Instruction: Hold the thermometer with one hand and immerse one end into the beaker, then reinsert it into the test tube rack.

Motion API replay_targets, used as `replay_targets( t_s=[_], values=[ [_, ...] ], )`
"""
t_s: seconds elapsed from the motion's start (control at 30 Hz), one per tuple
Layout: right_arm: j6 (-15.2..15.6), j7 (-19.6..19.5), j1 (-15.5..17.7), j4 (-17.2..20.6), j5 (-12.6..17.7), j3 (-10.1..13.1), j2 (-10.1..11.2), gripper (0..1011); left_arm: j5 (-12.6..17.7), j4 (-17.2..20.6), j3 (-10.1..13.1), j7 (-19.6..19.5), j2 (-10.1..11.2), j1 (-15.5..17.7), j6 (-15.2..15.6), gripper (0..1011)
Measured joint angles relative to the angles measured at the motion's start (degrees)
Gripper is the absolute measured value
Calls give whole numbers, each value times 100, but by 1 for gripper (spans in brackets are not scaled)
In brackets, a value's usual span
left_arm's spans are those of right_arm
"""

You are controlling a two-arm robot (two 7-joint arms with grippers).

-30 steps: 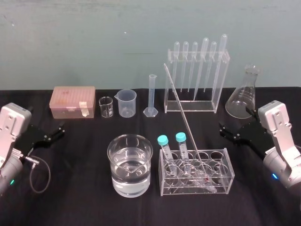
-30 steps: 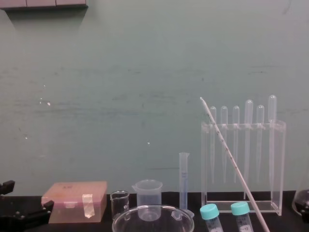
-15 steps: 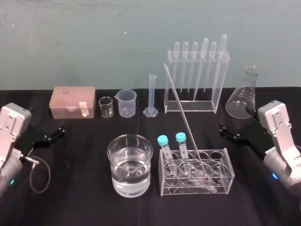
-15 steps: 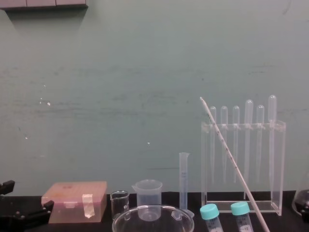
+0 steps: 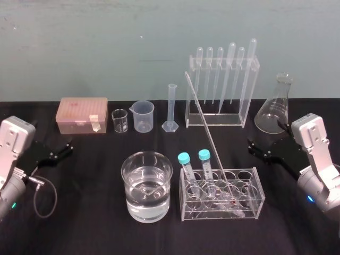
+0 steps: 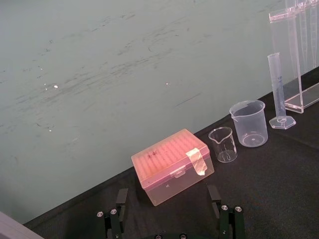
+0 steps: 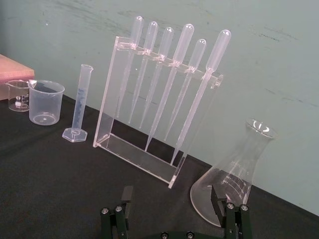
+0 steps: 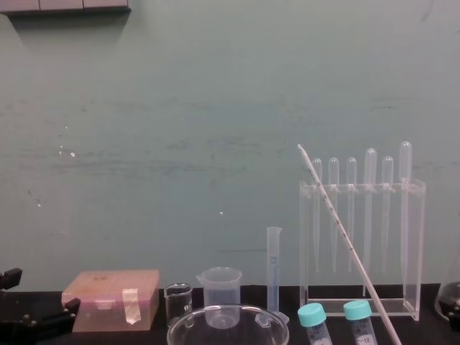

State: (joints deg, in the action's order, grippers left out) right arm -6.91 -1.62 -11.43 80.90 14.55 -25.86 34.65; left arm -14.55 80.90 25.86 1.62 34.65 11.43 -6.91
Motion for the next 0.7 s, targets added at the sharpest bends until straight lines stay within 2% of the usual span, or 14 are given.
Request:
replay_targets(
  t_s=[0.6,0.7],
  values=[
    [0,0,0,0,0,1,0,1003,0,0,0,0,0,0,0,1008],
    [81,121,-6,5,-35,-2,68,1002,0,0,0,0,0,0,0,1008]
  ],
)
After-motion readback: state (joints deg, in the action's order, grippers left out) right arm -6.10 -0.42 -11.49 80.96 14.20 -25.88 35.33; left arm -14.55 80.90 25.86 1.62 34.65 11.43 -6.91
